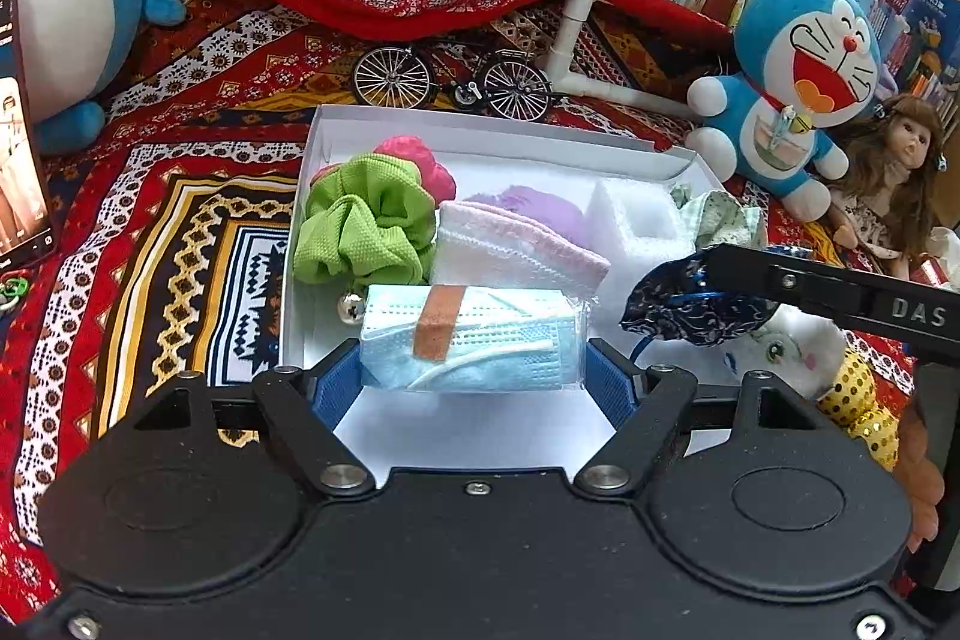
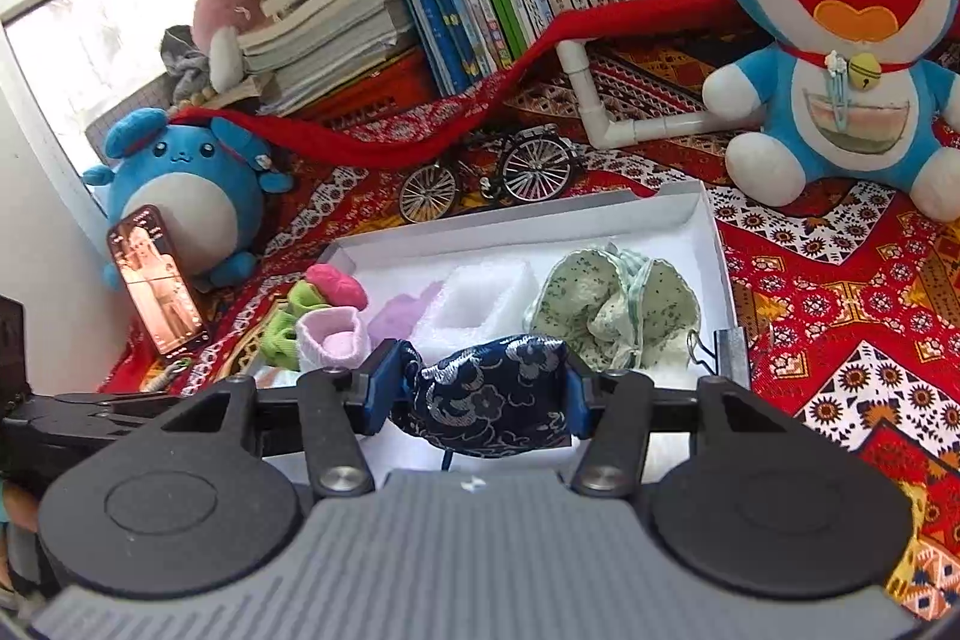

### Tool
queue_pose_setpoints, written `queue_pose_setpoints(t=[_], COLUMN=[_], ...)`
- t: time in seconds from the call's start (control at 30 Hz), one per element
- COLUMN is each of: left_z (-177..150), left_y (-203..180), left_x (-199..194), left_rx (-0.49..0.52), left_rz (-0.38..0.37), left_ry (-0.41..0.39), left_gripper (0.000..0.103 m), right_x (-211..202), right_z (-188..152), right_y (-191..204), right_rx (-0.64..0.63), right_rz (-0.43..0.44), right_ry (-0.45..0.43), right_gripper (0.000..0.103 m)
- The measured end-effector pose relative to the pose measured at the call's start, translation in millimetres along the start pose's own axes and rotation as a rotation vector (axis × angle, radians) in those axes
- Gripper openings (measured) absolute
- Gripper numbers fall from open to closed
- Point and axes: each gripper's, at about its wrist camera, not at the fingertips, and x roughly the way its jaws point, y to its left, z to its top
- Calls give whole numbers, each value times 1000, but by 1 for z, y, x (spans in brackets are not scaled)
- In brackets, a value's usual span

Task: Organize soft objects
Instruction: 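Carry the blue mask and navy floral cloth with both tools over the tray, then open the left tool releasing the mask while the right tool releases the navy cloth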

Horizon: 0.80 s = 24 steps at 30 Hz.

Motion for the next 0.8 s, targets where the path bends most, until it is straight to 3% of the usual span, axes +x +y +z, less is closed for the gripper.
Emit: queue_pose_setpoints(t=[0.53, 0.8], left_z=[25, 21], left_y=[-9, -10], left_x=[30, 40], left_rx=[43, 53], left_rz=[75, 75], left_ry=[-54, -24], left_gripper=[77, 78], right_x=[27, 34], right_z=[15, 8], right_y=[-4, -5], right_rx=[17, 4], right_rz=[-36, -31], right_ry=[-30, -11], right_gripper=[58, 58])
